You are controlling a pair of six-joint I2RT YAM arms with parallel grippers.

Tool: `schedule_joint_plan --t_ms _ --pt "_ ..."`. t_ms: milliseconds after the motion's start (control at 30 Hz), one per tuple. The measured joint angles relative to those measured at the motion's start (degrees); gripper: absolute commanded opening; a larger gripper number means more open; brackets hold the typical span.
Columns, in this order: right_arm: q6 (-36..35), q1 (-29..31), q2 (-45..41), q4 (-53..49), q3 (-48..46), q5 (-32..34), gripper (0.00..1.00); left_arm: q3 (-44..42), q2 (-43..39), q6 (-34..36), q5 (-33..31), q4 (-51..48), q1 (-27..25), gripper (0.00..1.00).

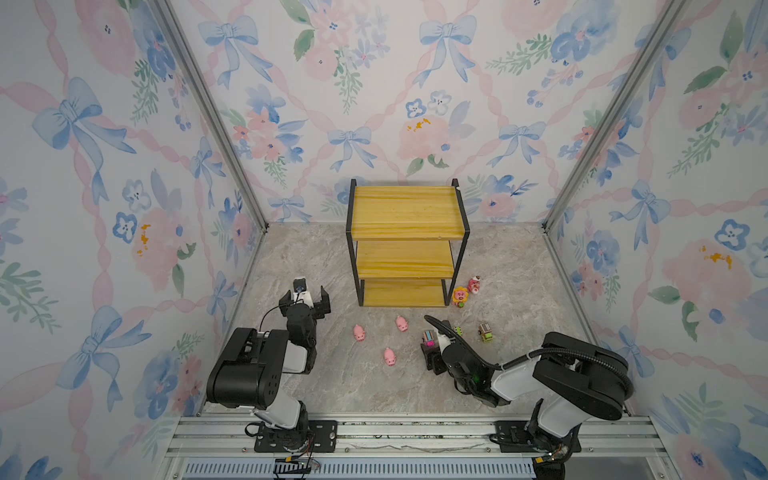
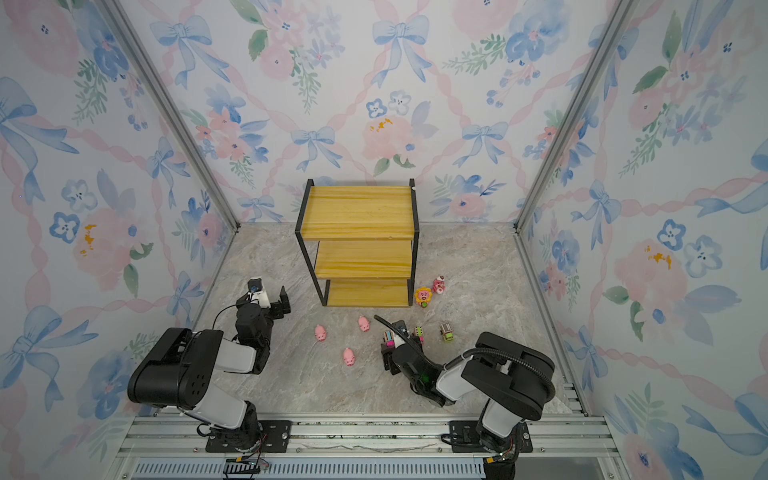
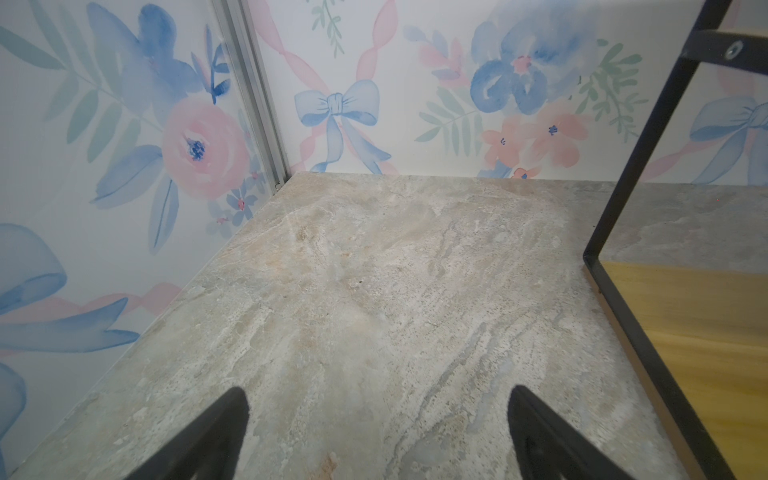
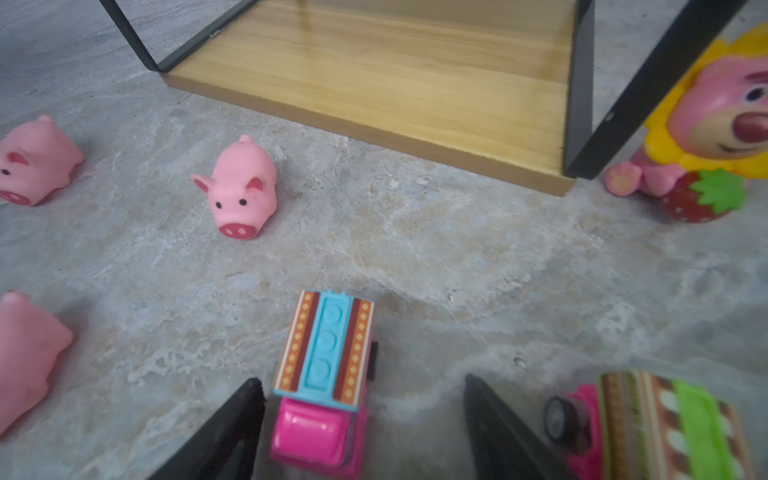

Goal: Place and organize the plastic toys onto the shelf
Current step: 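Lower the right gripper onto the pink car with blue roof and close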

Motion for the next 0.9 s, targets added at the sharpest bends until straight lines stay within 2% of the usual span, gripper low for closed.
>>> schedule_joint_plan --t_ms 233,433,633,900 --pt "-0.57 -0.31 1.36 2.49 0.0 -0.22 0.73 0.0 0.0 0.0 0.0 0.0 0.0 0.98" --pt "-0.87 -0.83 1.31 2.82 -0.15 -1.11 0.59 0.0 0.0 0.0 0.0 0.0 0.0 0.98" --pt "-1.36 -1.07 -0.13 2.62 -0.55 -1.33 0.49 0.0 0.0 0.0 0.0 0.0 0.0 0.98" --pt "-2.36 -1.07 -0.61 2.69 -0.55 -1.6 0.47 0.0 0.0 0.0 0.0 0.0 0.0 0.98"
